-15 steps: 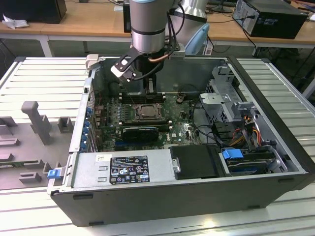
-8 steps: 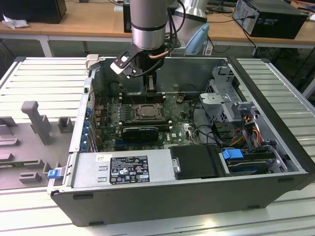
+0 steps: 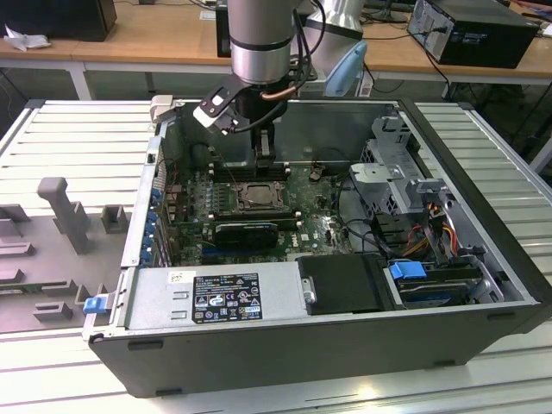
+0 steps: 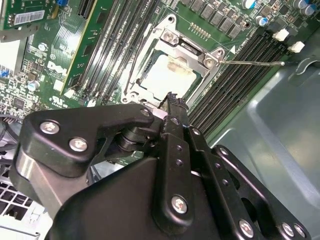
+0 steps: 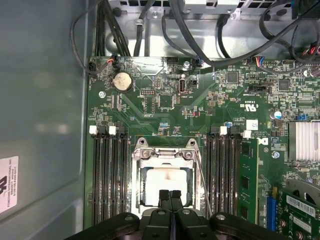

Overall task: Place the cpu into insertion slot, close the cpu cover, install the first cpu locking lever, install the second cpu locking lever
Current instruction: 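Install the first cpu locking lever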

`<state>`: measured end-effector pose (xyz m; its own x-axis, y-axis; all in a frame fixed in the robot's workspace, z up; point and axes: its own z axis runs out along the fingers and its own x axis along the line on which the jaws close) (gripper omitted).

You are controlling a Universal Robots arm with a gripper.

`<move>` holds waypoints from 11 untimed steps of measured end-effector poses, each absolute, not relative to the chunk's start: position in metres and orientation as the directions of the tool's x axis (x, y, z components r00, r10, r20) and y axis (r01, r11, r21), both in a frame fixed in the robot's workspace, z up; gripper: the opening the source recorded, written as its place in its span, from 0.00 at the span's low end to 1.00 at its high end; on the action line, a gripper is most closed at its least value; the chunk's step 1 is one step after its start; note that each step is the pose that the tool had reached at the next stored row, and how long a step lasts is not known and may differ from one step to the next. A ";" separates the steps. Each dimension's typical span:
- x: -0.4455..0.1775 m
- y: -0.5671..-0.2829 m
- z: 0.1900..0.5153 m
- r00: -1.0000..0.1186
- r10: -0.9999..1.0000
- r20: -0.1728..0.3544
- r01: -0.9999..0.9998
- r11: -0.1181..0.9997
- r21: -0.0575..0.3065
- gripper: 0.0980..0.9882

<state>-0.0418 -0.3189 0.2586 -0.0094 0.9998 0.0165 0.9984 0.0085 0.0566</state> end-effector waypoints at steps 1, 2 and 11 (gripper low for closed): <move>-0.042 -0.319 0.259 -0.009 1.000 0.017 0.998 0.009 0.057 0.01; -0.042 -0.319 0.260 -0.009 1.000 0.016 0.998 0.009 0.057 0.01; -0.042 -0.319 0.267 -0.009 1.000 0.016 0.998 0.009 0.057 0.01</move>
<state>-0.0418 -0.3189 0.2674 -0.0095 0.9998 0.0165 0.9984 0.0085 0.0566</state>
